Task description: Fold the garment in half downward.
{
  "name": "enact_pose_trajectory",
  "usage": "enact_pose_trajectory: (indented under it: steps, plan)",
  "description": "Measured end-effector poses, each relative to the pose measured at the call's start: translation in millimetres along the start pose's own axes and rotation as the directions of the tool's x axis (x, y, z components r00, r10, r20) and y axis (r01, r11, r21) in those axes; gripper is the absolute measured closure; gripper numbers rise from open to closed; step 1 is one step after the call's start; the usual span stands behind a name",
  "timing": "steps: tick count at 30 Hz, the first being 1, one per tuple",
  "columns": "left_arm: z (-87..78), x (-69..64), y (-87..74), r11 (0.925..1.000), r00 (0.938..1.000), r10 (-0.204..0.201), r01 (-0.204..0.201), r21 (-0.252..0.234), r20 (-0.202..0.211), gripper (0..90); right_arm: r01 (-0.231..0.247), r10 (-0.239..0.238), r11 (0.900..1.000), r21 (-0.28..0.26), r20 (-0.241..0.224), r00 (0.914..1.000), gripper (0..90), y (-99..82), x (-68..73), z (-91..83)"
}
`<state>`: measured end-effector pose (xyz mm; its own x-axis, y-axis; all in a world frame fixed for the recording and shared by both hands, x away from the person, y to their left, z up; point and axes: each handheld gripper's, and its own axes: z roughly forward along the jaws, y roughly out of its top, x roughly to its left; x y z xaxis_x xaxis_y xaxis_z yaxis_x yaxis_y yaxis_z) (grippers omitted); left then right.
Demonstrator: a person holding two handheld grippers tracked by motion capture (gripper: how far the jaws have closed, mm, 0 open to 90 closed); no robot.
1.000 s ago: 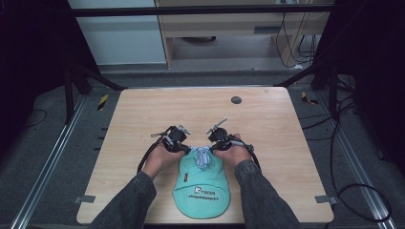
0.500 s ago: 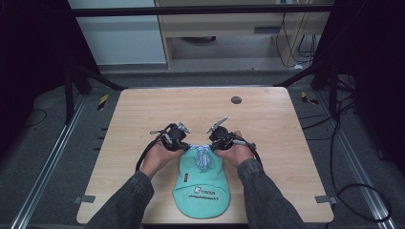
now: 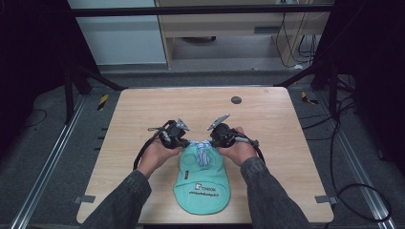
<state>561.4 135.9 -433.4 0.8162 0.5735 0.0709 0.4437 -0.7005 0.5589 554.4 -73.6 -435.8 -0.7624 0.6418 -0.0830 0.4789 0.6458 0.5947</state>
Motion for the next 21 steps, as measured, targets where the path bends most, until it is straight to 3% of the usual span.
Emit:
enact_pose_trajectory:
  steps: [9, 21]
  plan:
    - [-7.0, 1.0, 0.5, 0.9993, 1.0000, 0.003, -0.003, -0.038, -0.006, 85.4, 0.047, -0.046, 0.9987, -0.019, 0.017, 0.9988, 83.4, 4.9, 0.1, -9.9]
    - [-17.2, 5.4, 7.3, 0.9979, 0.9996, 0.011, -0.013, -0.064, -0.027, 85.6, 0.054, -0.053, 0.9965, -0.064, 0.029, 0.9982, 83.6, 8.4, -3.5, -18.1]
